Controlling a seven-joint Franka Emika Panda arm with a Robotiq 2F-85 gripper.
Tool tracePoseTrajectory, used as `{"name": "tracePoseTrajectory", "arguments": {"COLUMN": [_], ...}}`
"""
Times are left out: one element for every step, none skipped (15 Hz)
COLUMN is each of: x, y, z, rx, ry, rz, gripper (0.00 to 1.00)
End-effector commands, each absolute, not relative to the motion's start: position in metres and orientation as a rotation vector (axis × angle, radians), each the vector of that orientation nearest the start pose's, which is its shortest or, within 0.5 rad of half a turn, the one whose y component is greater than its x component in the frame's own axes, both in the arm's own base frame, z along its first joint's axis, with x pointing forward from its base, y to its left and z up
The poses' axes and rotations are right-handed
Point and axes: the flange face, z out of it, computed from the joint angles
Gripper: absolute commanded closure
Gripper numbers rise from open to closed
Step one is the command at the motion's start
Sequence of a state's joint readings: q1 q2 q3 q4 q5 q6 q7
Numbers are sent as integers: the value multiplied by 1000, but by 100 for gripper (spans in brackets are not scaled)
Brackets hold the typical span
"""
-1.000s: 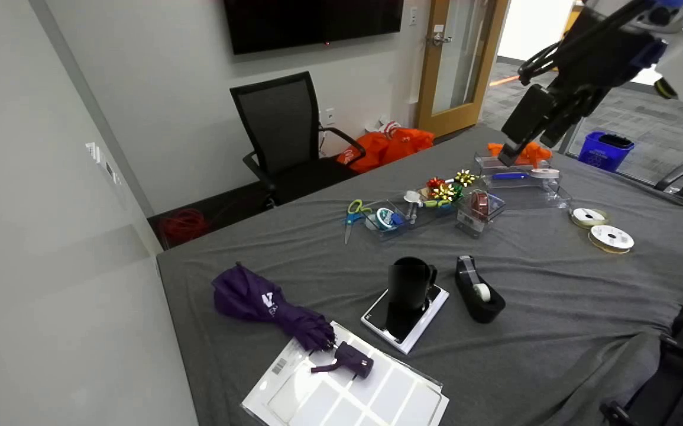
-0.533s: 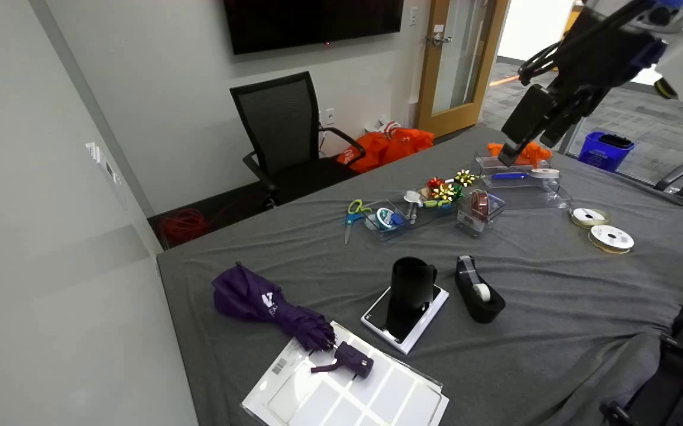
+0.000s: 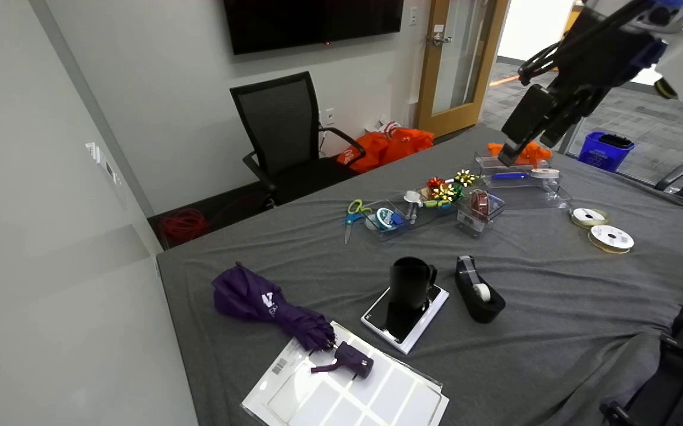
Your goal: Move the black cup to the right
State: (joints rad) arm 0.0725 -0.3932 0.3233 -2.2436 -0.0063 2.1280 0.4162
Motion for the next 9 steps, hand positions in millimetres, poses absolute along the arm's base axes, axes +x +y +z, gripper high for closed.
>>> {"name": "tracePoseTrajectory", "arguments": {"x": [424,424,424,424,424,424,428,433,440], "y": [193,193,193,193,193,193,194,192,189], "z": [541,541,541,541,541,541,540,535,530], "rx": [-3127,-3127,-3127,-3127,-3127,-3127,-3119,-3121,-3116], "ry": [39,39,39,39,39,39,78,116,171], "rz": [-452,-452,-452,-452,-452,-452,-440,-426,-426], "gripper": [0,0,0,0,0,0,0,0,0]}}
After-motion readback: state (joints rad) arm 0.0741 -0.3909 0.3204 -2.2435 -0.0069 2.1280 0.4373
